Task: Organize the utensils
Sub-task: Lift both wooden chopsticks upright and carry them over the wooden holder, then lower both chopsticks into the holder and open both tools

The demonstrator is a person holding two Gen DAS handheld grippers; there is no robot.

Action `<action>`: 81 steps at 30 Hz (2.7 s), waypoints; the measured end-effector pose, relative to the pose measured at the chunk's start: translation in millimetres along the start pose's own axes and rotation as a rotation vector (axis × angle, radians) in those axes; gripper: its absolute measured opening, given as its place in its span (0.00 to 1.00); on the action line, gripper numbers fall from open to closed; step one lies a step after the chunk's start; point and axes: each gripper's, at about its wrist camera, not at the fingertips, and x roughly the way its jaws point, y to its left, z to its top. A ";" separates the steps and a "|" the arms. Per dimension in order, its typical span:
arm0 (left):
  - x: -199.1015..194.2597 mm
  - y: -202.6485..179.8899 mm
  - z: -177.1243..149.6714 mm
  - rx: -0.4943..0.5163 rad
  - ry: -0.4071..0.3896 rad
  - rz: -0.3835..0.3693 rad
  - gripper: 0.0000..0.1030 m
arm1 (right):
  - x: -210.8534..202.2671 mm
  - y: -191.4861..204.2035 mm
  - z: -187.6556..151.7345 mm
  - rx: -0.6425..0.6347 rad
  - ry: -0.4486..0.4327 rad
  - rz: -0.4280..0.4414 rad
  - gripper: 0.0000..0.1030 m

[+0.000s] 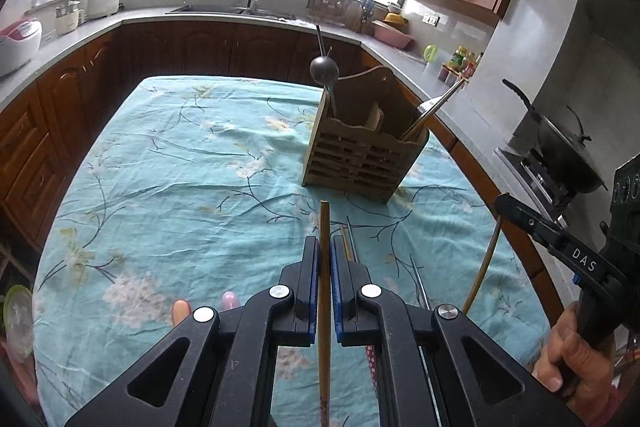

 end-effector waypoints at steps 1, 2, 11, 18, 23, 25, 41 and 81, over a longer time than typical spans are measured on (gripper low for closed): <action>-3.3 0.4 -0.6 -0.002 -0.004 -0.001 0.04 | -2.8 1.2 0.7 -0.003 -0.006 0.000 0.05; -7.5 0.9 -1.8 -0.005 -0.010 -0.001 0.04 | -5.7 2.5 1.4 -0.005 -0.013 0.000 0.05; -32.4 2.8 -4.2 -0.007 -0.051 0.002 0.04 | -24.8 9.3 4.5 -0.022 -0.055 0.004 0.05; -44.8 4.0 1.6 -0.020 -0.098 0.002 0.04 | -34.1 11.3 8.8 -0.024 -0.085 0.008 0.05; -48.9 4.7 10.0 -0.029 -0.138 0.003 0.04 | -38.7 10.8 16.4 -0.023 -0.112 0.010 0.05; -49.7 5.6 14.0 -0.037 -0.157 0.001 0.04 | -39.9 9.9 21.3 -0.026 -0.126 0.011 0.05; -34.0 11.3 52.0 -0.056 -0.270 -0.026 0.04 | -43.2 2.0 57.9 -0.028 -0.217 -0.006 0.05; 201.5 -13.2 121.2 0.012 -0.384 0.015 0.04 | 48.9 -22.9 145.8 -0.084 -0.363 -0.060 0.05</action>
